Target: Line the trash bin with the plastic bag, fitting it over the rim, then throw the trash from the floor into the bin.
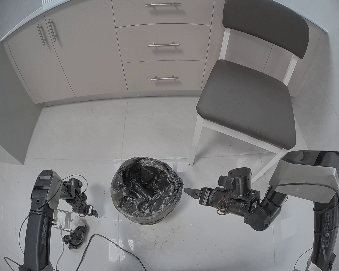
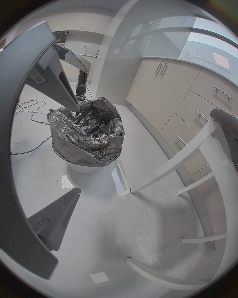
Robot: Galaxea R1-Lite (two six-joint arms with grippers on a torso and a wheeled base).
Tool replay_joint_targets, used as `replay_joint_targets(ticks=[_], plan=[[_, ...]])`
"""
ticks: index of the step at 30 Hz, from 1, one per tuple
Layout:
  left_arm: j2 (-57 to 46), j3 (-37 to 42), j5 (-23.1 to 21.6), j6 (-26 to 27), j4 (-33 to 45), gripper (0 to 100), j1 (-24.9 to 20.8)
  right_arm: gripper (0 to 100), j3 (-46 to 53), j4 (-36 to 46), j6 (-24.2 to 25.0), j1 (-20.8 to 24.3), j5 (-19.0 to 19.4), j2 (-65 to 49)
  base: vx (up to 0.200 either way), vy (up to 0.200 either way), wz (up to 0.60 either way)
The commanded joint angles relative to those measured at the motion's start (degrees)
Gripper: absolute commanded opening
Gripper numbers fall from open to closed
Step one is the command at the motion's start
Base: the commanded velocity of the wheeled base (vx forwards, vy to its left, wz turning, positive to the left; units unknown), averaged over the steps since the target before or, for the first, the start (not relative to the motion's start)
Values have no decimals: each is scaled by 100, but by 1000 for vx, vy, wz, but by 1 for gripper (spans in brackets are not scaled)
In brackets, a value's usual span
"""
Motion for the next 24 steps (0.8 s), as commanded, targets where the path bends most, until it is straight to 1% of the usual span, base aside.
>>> replay_joint_targets(ticks=[1, 5, 10, 15, 20, 24], plan=[[27, 1, 328, -28, -332, 100, -56, 100, -9, -8, 0, -22, 2, 80, 0, 0, 0], [27, 1, 390, -10, -367, 100, -47, 100, -9, -8, 0, -22, 2, 80, 0, 0, 0], [27, 1, 741, 210, -306, 100, 6, 100, -9, -8, 0, -31, 2, 88, 0, 0, 0], [27, 1, 785, 227, -297, 100, 59, 100, -26, -8, 0, -39, 2, 141, 0, 0, 0], [27, 1, 1014, 386, -288, 100, 138, 100, -62, -8, 0, -48, 2, 159, 0, 0, 0], [27, 1, 1058, 421, -288, 100, 234, 100, -62, -8, 0, -75, 2, 167, 0, 0, 0]])
